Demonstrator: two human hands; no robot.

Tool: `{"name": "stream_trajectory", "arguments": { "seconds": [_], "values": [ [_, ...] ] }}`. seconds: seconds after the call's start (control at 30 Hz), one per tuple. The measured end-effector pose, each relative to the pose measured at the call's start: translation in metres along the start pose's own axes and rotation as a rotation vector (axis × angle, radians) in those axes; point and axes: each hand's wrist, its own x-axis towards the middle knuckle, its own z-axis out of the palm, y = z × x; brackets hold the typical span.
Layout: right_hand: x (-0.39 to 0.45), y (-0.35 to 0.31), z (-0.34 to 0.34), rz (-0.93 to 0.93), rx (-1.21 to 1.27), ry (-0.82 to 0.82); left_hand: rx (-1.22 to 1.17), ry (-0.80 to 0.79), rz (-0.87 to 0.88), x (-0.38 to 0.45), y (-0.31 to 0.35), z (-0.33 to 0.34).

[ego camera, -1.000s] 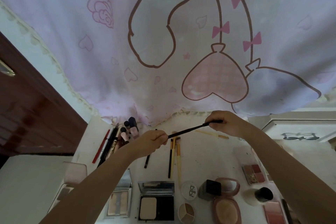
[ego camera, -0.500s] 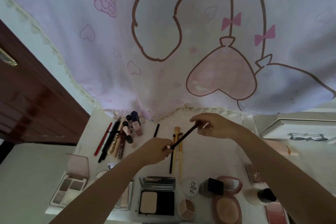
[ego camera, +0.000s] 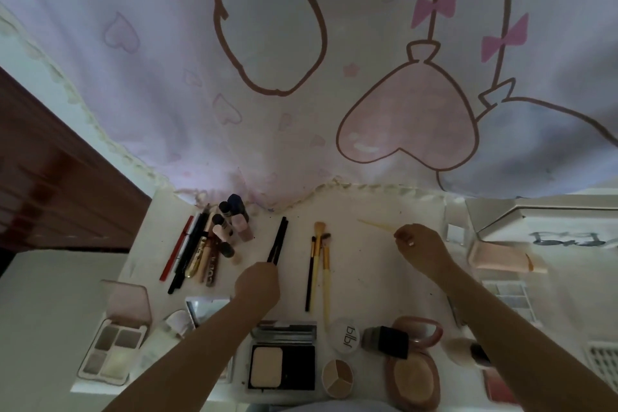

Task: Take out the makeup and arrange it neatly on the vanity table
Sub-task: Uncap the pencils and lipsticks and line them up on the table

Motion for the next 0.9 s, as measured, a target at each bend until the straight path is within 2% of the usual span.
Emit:
{"name": "stream_trajectory", "arguments": {
  "seconds": [0.17, 0.37, 0.47, 0.63, 0.77, 0.9],
  "values": [
    [0.006, 0.008, 0.008, 0.007, -0.106, 0.021, 0.059, -0.002, -0.019, 0.008, 0.003, -0.003],
    [0.028, -0.001, 0.009, -0.029, -0.486, -0.058, 0.122, 0.002, -0.058, 0.007, 0.006, -0.006],
    [0.033, -0.005, 0.016, -0.087, -0.583, -0.136, 0.106, 0.046, 0.031, 0.004, 0.008, -0.004],
    [0.034, -0.010, 0.025, -0.309, -0.568, -0.233, 0.000, 0.026, 0.197, 0.002, 0.027, -0.001],
    [0.020, -0.020, 0.049, -0.448, -0.456, -0.396, -0.119, -0.070, 0.202, 0.003, 0.049, 0.006],
    [0.008, -0.032, 0.066, -0.544, -0.429, -0.438, -0.216, -0.030, 0.200, 0.005, 0.057, 0.012]
  ]
}}
